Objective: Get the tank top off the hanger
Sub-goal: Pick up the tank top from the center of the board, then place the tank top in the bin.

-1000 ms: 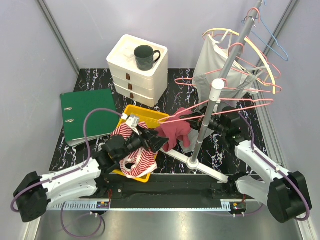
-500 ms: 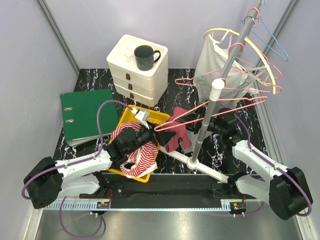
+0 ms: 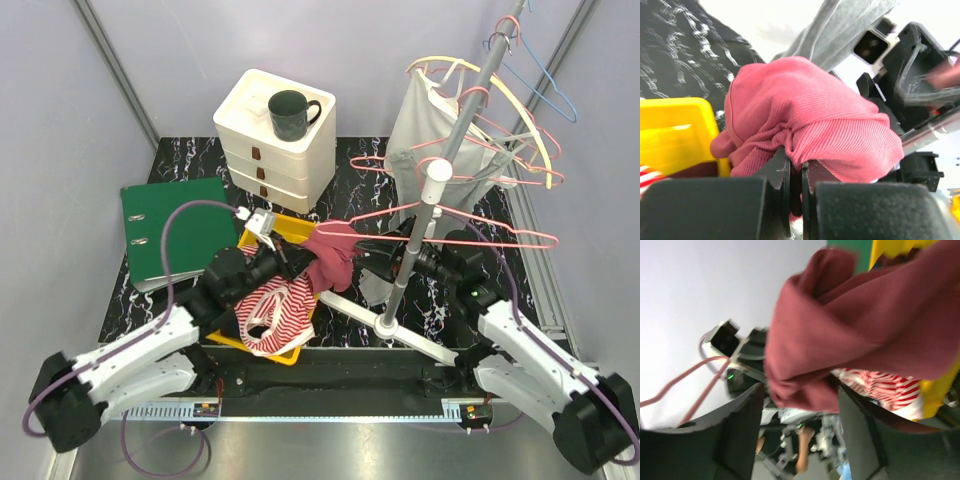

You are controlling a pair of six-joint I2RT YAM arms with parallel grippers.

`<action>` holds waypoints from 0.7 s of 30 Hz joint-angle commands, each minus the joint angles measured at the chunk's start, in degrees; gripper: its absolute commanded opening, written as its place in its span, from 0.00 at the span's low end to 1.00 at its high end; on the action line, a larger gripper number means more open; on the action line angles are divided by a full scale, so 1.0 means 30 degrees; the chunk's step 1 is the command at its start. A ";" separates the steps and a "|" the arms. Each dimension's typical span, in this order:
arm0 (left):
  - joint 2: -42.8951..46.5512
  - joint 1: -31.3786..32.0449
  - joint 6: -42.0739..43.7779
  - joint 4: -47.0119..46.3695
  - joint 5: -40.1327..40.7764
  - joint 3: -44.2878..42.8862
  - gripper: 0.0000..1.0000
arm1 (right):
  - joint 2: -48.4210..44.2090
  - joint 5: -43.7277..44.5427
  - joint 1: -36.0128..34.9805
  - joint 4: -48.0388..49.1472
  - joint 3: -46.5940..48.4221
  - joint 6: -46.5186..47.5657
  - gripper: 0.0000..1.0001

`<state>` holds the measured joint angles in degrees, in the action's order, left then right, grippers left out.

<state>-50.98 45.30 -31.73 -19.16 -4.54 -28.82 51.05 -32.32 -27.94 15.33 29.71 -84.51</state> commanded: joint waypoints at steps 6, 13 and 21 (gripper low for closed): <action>0.5976 -0.0422 0.2840 1.2356 0.4318 -0.5158 0.00 | -0.3128 0.5760 -0.0090 -0.8590 -0.0090 0.5289 0.78; 0.7353 -0.0480 0.0796 1.4032 0.5786 -0.2912 0.00 | -0.3889 0.7518 -0.0090 -0.9943 -0.0530 0.4616 0.82; 0.8819 -0.0715 -0.3543 1.4937 0.9882 0.1284 0.00 | -0.5850 1.3752 -0.0090 -1.4238 -0.0355 0.4674 0.82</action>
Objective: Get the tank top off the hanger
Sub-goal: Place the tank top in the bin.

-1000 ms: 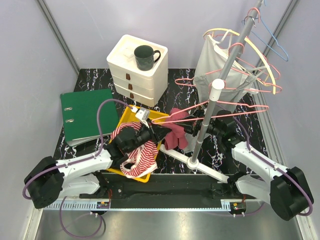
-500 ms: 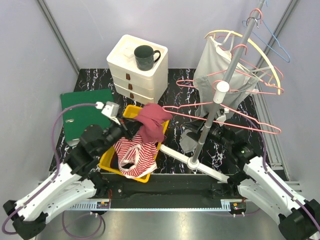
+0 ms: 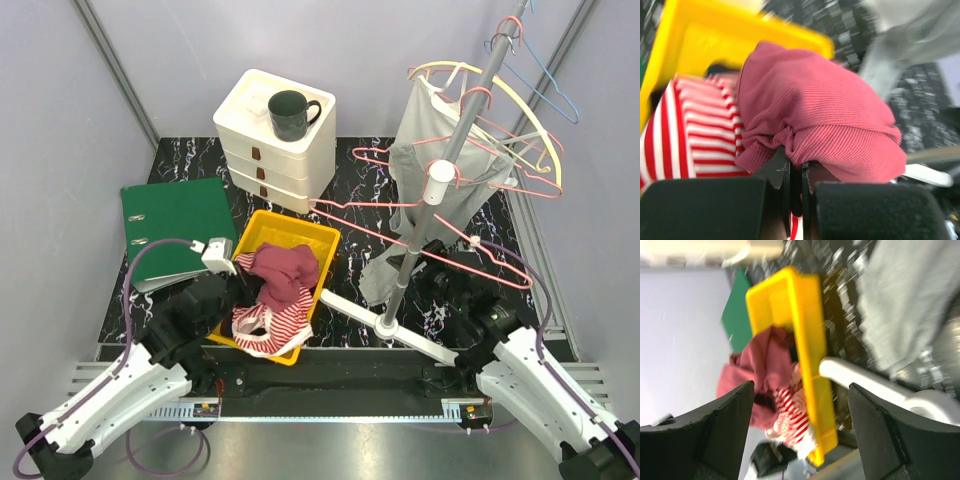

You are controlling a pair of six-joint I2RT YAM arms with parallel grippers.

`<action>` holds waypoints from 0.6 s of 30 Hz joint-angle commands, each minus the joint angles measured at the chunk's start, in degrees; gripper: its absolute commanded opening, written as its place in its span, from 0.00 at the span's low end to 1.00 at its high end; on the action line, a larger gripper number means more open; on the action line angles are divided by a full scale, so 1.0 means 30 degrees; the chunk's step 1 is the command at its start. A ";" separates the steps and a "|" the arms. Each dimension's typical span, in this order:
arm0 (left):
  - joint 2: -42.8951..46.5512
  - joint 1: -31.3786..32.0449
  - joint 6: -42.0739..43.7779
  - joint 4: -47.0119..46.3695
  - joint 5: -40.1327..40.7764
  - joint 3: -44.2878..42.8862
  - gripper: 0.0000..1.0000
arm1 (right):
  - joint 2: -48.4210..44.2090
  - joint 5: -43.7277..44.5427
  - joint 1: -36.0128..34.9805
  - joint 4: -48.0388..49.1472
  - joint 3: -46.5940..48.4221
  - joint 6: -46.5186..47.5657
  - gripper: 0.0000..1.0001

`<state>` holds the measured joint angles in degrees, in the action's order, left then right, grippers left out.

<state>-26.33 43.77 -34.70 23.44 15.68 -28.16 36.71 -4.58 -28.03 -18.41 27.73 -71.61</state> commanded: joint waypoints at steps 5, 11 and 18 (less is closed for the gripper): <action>0.2679 -0.0234 -0.4048 0.2467 0.4645 0.1915 0.00 | -0.4551 0.9540 -0.0060 -0.6775 0.1361 0.0872 0.81; 0.3970 -0.0234 -0.4664 0.3055 0.5174 0.2356 0.07 | -0.7076 1.3239 -0.0060 -1.1374 0.3967 0.2190 0.80; 0.4966 -0.0234 -0.4518 0.3202 0.4646 0.1918 0.41 | -0.7841 1.3831 -0.0061 -1.2874 0.7249 0.5002 0.79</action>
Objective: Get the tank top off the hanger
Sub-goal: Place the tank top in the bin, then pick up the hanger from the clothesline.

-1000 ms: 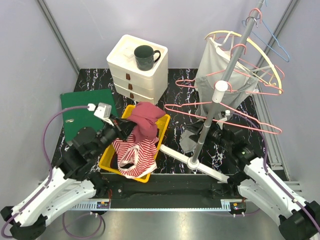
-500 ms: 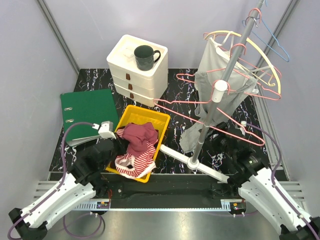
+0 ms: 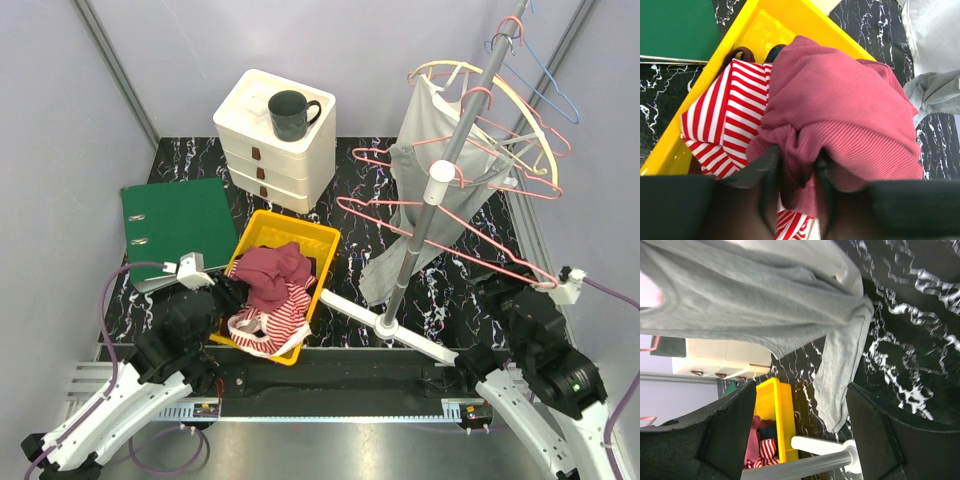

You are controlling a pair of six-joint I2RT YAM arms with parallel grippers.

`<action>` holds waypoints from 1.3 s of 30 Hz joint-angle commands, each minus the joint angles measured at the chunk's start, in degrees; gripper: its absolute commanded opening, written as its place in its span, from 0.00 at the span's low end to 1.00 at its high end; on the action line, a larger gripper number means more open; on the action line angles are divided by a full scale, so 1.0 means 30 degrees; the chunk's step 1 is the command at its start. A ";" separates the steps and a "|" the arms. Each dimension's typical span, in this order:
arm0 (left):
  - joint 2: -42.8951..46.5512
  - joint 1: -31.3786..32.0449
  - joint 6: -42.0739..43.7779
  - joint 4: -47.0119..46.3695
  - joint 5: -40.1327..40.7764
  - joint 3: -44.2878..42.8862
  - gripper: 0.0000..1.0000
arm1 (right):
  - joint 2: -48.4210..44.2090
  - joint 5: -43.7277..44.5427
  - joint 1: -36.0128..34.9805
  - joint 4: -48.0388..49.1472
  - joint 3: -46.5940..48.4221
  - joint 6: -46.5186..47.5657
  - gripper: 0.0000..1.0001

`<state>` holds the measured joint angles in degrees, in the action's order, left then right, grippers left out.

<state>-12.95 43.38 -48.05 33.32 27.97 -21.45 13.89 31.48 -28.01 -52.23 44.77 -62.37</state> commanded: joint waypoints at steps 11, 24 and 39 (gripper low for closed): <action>0.2001 -0.0074 0.1016 0.0055 -0.1234 -0.1871 0.82 | -0.1028 0.4739 -0.0068 -0.5531 0.5461 0.1245 0.76; 0.3116 -0.0103 0.2599 -0.0003 -0.3549 -0.4155 0.94 | 0.9483 -0.0416 -0.0097 -0.2454 1.9983 1.4073 0.78; 0.1945 -0.0045 0.3653 -0.0267 -0.4868 -0.5270 0.94 | 1.7720 -0.0680 -0.0068 -0.0843 2.4245 2.3039 0.81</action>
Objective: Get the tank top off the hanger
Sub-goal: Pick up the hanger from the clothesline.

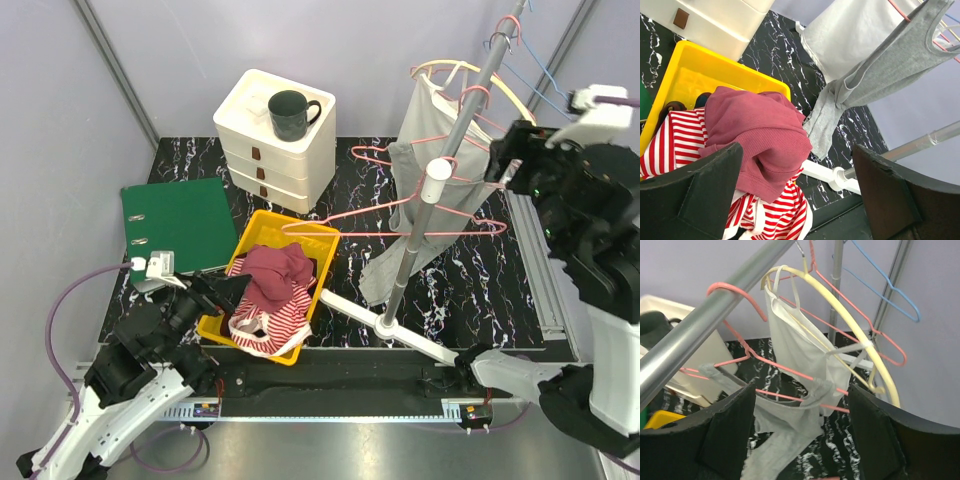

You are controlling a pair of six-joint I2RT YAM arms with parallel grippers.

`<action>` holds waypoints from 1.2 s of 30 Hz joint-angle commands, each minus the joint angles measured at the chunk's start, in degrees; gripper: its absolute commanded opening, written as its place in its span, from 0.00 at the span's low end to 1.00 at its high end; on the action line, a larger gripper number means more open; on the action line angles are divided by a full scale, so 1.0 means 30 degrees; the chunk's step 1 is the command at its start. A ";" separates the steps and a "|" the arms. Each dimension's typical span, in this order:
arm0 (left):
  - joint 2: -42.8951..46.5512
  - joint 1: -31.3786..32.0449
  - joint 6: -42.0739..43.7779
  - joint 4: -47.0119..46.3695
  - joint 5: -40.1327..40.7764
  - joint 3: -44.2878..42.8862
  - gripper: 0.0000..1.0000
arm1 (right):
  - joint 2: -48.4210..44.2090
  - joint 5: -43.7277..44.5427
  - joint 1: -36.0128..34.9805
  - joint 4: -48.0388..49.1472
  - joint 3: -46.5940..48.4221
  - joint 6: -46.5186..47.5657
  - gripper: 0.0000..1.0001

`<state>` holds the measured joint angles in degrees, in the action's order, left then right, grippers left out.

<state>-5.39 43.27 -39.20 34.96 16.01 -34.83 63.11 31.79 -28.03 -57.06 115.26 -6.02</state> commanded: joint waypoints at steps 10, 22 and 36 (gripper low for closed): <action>-0.0548 -0.0037 0.0820 -0.0784 -0.1820 -0.1017 0.94 | 0.1054 -0.4730 0.3739 0.3664 -0.3026 0.4705 0.66; -0.0577 -0.0066 0.0967 -0.0667 -0.2202 -0.0812 0.94 | -0.0676 -0.9747 0.7614 0.6039 -0.8067 0.4440 0.65; -0.1191 -0.0037 0.1230 -0.0608 -0.2758 -0.1660 0.94 | -0.2491 -1.3117 0.8113 0.7944 -1.0441 0.5082 0.26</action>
<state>-7.31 43.27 -37.21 35.00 9.69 -36.67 57.89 -4.21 -3.95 -37.69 85.34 7.86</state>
